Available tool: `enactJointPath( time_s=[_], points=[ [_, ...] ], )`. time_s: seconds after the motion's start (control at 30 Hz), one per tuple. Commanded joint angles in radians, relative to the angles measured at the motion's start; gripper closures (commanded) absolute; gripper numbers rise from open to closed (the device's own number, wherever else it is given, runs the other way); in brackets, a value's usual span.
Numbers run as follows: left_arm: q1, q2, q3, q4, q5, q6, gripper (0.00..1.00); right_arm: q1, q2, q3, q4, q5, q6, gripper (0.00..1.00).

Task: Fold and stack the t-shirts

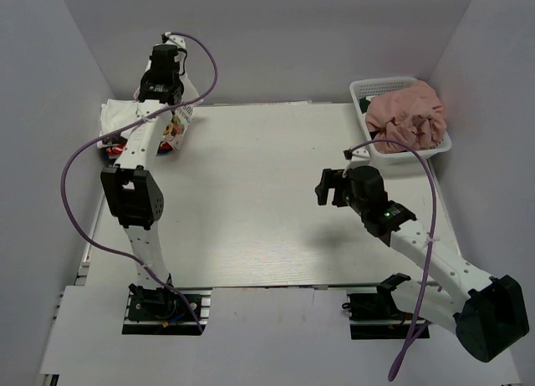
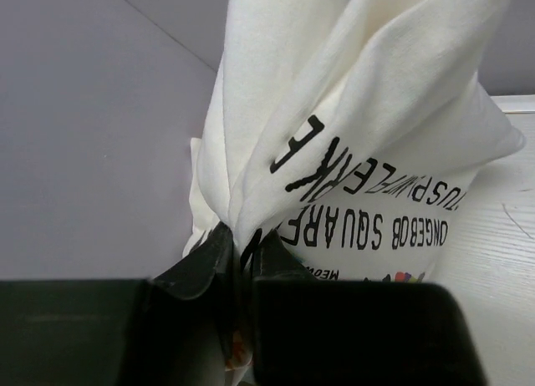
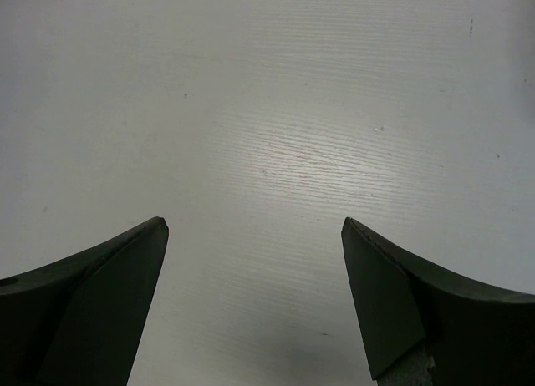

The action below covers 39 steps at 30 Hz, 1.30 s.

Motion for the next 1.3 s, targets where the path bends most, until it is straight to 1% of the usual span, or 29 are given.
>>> enactJointPath(
  time_s=[0.0,0.07,0.1,0.17,0.2,0.23,0.3,0.4,0.43,0.47,0.5,0.53,0.57,0.6,0.63,0.7,0.73,0.8,0.83,0.87,0.93,0.97,1.07,1.13,1.17,1.2,1.27],
  points=[
    [0.044,0.01,0.071,0.055,-0.033,0.035,1.0,-0.002,-0.017,0.006,0.018,0.033,-0.02,0.1],
    [0.064,0.035,0.08,0.065,-0.044,0.035,1.0,-0.002,0.0,0.008,0.028,0.029,-0.027,0.1],
    [0.075,0.053,0.089,0.107,-0.044,0.035,1.0,-0.001,0.009,0.014,0.028,0.03,-0.027,0.1],
    [0.11,0.064,0.077,0.135,-0.044,0.035,1.0,-0.002,0.033,0.02,0.025,0.03,-0.029,0.1],
    [0.122,0.088,0.077,0.181,-0.044,0.044,1.0,-0.002,0.055,0.03,0.028,0.027,-0.032,0.1],
    [0.147,0.104,0.077,0.201,-0.084,0.044,1.0,-0.001,0.064,0.035,0.031,0.028,-0.035,0.1],
    [0.185,0.138,0.087,0.239,-0.102,0.023,1.0,-0.001,0.107,0.052,0.034,0.027,-0.04,0.1],
    [0.222,0.207,0.101,0.308,-0.211,-0.005,1.0,-0.002,0.164,0.089,0.034,0.03,-0.043,0.1],
    [0.222,0.181,0.031,0.379,-0.224,0.002,1.0,-0.002,0.178,0.106,0.037,0.027,-0.044,0.1],
    [0.222,0.17,0.009,0.402,-0.202,-0.013,1.0,-0.002,0.204,0.107,0.04,0.018,-0.049,0.1],
    [0.222,0.158,-0.017,0.474,-0.202,-0.013,1.0,-0.002,0.211,0.118,0.049,0.016,-0.052,0.1],
    [0.222,0.149,-0.076,0.521,-0.224,0.011,1.0,-0.001,0.221,0.127,0.051,0.009,-0.052,0.1],
    [0.222,0.149,-0.092,0.567,-0.268,0.027,1.0,-0.002,0.247,0.133,0.055,-0.004,-0.053,0.1],
    [0.222,0.149,-0.139,0.664,-0.329,0.044,1.0,-0.001,0.253,0.15,0.057,-0.004,-0.052,0.1],
    [0.222,0.149,-0.179,0.733,-0.342,0.082,1.0,-0.001,0.27,0.153,0.057,-0.027,-0.055,0.1],
    [0.222,0.149,-0.239,0.869,-0.389,0.082,1.0,-0.002,0.296,0.156,0.071,-0.034,-0.056,0.1],
    [0.222,0.158,-0.265,0.951,-0.408,0.108,1.0,-0.002,0.3,0.165,0.071,-0.041,-0.058,0.1],
    [0.222,0.179,-0.331,1.162,-0.47,0.26,1.0,-0.002,0.325,0.179,0.054,-0.045,-0.055,0.1],
    [0.222,0.216,-0.331,1.367,-0.49,0.321,1.0,-0.001,0.328,0.184,0.052,-0.05,-0.053,0.1],
    [0.222,0.231,-0.343,1.457,-0.504,0.42,1.0,-0.002,0.337,0.187,0.052,-0.051,-0.056,0.1],
    [0.222,0.244,-0.344,1.554,-0.504,0.443,1.0,-0.002,0.353,0.196,0.049,-0.056,-0.052,0.1],
    [0.222,0.244,-0.344,1.554,-0.491,0.443,1.0,-0.004,0.356,0.202,0.049,-0.062,-0.052,0.1],
    [0.222,0.231,-0.418,1.567,-0.46,0.423,1.0,-0.001,0.374,0.216,0.048,-0.076,-0.05,0.1],
    [0.222,0.24,-0.43,1.557,-0.449,0.398,1.0,-0.002,0.4,0.227,0.048,-0.076,-0.047,0.1],
    [0.222,0.256,-0.43,1.477,-0.449,0.376,1.0,-0.001,0.408,0.237,0.046,-0.088,-0.047,0.1],
    [0.236,0.273,-0.385,1.43,-0.449,0.331,1.0,-0.004,0.415,0.242,0.037,-0.094,-0.05,0.1],
    [0.245,0.323,-0.362,1.416,-0.452,0.331,1.0,-0.002,0.442,0.268,0.017,-0.1,-0.05,0.1]
  ],
)
